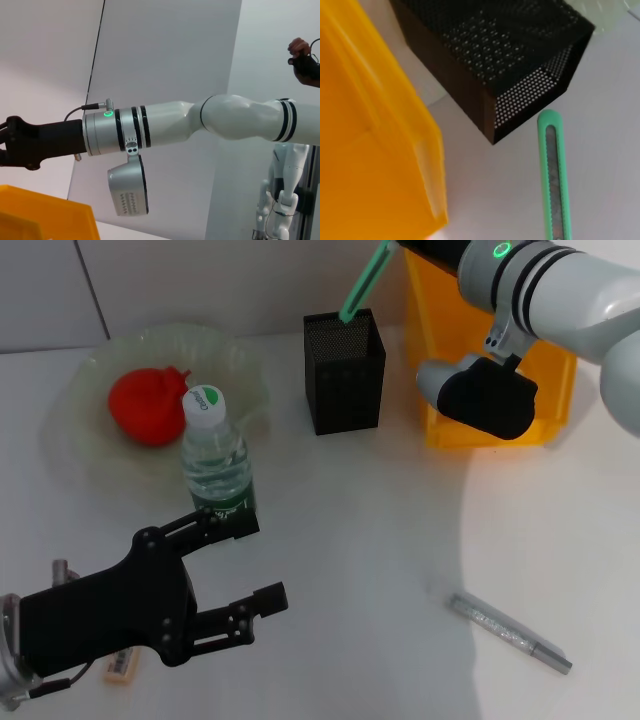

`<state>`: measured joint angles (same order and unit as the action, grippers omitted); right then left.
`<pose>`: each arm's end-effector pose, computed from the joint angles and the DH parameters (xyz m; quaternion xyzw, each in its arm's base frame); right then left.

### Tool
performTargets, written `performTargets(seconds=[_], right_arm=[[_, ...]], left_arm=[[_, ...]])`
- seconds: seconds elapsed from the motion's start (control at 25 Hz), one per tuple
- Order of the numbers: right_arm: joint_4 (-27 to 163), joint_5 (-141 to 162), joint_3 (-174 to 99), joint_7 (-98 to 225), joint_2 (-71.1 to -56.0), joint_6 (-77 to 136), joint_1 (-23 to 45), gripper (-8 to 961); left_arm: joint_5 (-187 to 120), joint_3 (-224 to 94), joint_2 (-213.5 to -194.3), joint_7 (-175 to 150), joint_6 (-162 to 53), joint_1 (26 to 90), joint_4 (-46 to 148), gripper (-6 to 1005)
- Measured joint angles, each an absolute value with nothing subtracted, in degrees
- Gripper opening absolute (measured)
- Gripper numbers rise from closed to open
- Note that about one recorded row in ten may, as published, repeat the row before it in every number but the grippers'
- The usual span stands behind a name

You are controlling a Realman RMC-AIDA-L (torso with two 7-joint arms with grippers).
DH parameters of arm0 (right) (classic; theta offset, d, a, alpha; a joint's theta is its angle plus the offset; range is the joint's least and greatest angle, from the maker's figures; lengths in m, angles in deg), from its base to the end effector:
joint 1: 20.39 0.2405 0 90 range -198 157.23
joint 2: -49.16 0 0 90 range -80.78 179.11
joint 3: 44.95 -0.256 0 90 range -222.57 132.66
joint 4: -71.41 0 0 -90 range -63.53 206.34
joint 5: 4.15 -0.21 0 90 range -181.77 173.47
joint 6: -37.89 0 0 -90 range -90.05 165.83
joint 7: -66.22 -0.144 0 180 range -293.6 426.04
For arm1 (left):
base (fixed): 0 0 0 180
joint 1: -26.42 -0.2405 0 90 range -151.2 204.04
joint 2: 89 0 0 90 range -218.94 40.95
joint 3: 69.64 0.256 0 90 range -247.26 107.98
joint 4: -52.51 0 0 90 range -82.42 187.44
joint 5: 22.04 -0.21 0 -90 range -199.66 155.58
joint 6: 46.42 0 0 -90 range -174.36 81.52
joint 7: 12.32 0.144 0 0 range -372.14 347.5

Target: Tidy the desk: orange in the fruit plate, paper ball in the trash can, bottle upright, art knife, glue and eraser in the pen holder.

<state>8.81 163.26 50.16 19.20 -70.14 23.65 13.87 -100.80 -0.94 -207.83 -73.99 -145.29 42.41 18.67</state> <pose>0.1442 0.4522 -0.0081 -0.5445 -0.6459 -0.4124 0.3409 -0.2485 0.2476 -0.0240 -0.9014 -0.1202 -0.4094 0.0739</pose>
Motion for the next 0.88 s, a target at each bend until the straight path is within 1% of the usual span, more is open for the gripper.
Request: performTargets(seconds=[0.36, 0.52, 0.76, 0.88], right_arm=[[11.0, 163.2, 53.6, 22.1, -70.44, 33.0, 11.6, 188], [11.2, 162.8, 54.5, 25.8, -70.78, 36.1, 8.9, 189], [11.2, 162.6, 56.0, 27.0, -70.81, 41.3, 7.1, 189], [11.3, 162.5, 56.1, 28.3, -70.81, 41.8, 6.9, 207]], left_arm=[[-100.5, -0.8, -207.83, -73.9, -145.3, 42.4, 18.6, 811], [-100.0, -0.5, -207.84, -73.9, -145.4, 42.6, 18.6, 811], [-100.0, -0.4, -207.96, -73.3, -145.4, 42.9, 19.0, 811], [-100.0, -0.4, -208.00, -73.2, -145.4, 42.9, 19.0, 811]])
